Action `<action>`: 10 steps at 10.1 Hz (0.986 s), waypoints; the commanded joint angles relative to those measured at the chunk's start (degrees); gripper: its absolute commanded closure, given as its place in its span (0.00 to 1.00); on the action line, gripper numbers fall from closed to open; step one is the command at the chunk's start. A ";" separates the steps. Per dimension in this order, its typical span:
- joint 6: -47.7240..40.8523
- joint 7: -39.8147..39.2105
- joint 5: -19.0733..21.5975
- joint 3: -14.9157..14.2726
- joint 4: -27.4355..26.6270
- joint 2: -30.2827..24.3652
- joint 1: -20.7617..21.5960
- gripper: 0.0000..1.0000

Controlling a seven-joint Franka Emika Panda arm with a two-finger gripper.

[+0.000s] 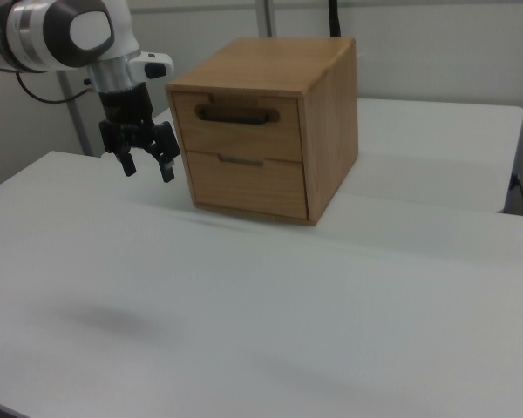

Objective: Open the drawer by sliding it
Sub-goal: 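Open the gripper and move it toward the upper drawer's black handle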

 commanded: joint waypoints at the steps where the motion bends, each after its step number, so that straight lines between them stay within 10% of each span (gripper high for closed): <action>1: -0.56 -1.43 0.74 -0.40 0.30 0.65 0.28 0.00; 10: 16.63 -1.35 0.65 -0.40 1.53 4.77 -0.51 0.00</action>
